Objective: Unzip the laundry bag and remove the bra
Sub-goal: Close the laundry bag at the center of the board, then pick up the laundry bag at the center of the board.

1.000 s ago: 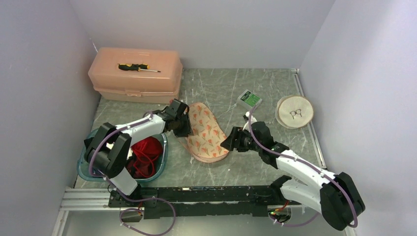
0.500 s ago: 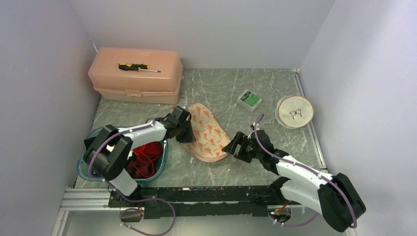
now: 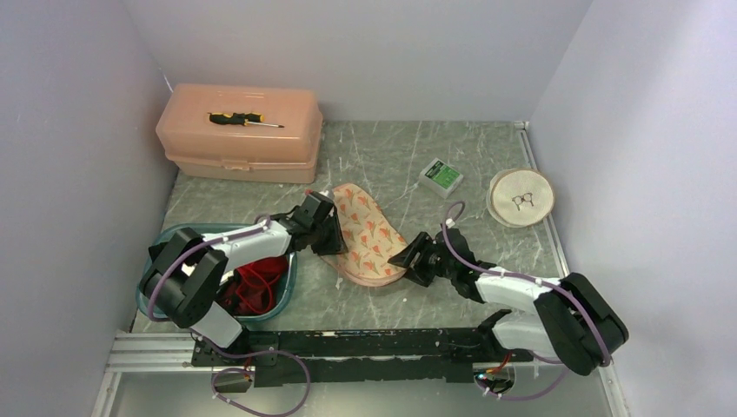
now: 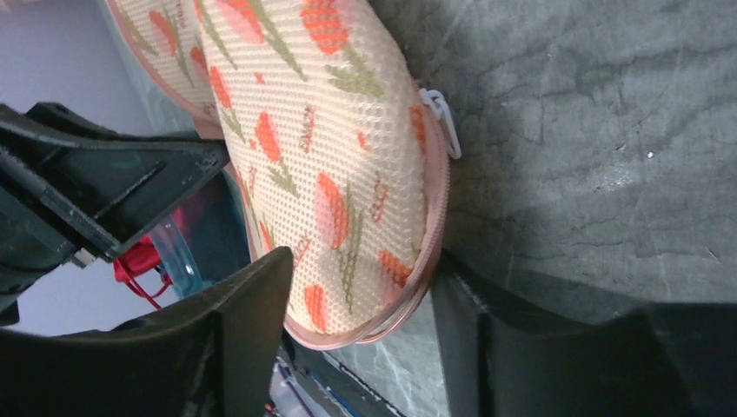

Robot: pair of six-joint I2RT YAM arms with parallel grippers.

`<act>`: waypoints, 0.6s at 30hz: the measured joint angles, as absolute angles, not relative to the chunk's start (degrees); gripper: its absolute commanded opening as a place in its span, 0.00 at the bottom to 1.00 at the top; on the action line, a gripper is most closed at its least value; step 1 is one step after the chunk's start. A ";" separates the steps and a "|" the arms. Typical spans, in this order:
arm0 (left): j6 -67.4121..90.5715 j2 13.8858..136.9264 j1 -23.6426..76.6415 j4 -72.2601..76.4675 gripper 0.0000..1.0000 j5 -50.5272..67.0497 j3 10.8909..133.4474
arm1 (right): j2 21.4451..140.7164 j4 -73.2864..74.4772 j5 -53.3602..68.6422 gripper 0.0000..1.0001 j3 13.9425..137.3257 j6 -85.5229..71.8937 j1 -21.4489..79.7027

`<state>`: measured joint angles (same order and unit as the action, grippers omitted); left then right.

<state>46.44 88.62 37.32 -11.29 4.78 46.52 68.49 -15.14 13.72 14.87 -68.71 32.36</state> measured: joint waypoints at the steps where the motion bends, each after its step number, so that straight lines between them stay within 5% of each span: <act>1: 46.44 88.53 37.43 -11.14 0.32 4.86 46.37 | 69.28 -15.68 13.69 0.49 14.87 -69.30 32.40; 11: 47.03 80.71 39.81 -16.69 0.37 2.79 46.68 | 71.18 -16.05 11.92 0.00 15.49 -70.00 32.47; 18: 47.79 68.05 40.47 -24.43 0.40 -3.42 51.57 | 66.41 -6.37 8.21 0.00 23.42 -62.22 32.51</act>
<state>47.79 68.05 40.47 -24.43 -3.42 51.57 66.41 -6.37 8.21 23.42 -62.22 32.51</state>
